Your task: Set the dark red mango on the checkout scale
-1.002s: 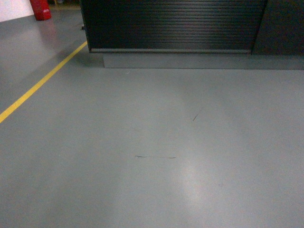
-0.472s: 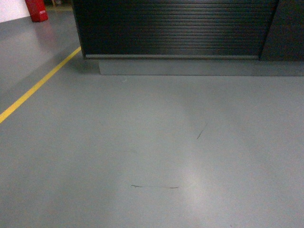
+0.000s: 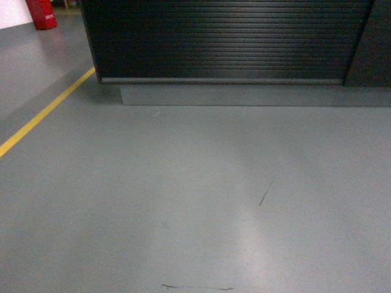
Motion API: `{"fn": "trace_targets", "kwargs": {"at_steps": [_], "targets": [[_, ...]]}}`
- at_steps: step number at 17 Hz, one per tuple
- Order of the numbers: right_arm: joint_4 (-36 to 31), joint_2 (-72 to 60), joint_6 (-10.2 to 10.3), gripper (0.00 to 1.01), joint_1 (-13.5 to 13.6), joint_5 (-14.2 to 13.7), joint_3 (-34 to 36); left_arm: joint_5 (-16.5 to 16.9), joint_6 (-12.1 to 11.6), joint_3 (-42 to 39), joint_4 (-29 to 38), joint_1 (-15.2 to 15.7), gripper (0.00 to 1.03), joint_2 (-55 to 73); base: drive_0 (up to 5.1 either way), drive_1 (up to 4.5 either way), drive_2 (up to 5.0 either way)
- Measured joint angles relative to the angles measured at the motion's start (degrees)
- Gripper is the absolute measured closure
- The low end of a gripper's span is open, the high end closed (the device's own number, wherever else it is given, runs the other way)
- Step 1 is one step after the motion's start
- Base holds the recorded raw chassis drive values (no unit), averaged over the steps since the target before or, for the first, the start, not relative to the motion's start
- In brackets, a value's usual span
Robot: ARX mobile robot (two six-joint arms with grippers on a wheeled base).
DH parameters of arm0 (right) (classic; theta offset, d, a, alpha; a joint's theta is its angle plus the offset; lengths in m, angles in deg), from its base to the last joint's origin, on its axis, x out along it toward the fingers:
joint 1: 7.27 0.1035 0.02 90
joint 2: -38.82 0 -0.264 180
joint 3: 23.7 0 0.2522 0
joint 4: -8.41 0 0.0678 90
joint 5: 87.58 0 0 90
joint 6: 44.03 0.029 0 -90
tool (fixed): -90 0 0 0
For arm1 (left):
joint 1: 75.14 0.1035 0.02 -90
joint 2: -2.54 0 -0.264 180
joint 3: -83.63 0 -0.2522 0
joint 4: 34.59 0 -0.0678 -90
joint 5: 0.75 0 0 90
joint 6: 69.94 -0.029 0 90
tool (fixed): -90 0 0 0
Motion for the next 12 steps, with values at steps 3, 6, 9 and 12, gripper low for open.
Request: {"fn": "trace_targets", "kwargs": {"at_steps": [3,6,9,12], "targets": [[0.1,0.0,0.0,0.03,0.0,0.0,0.0,0.0,0.0,0.0,-0.1,0.0,0.05,0.0,0.1,4.38,-4.3],[0.0,0.0,0.0,0.03,0.0,0.0,0.0,0.0,0.0,0.0,0.0,0.0,0.05,0.0,0.1,4.39,-4.3],[0.1,0.0,0.0,0.03,0.0,0.0,0.0,0.0,0.0,0.0,0.0,0.0,0.05,0.0,0.0,4.32,-4.3],[0.0,0.0,0.0,0.03,0.0,0.0,0.0,-0.1,0.0,0.0,-0.2,0.0,0.05,0.0,0.0,4.33,-4.3]]}}
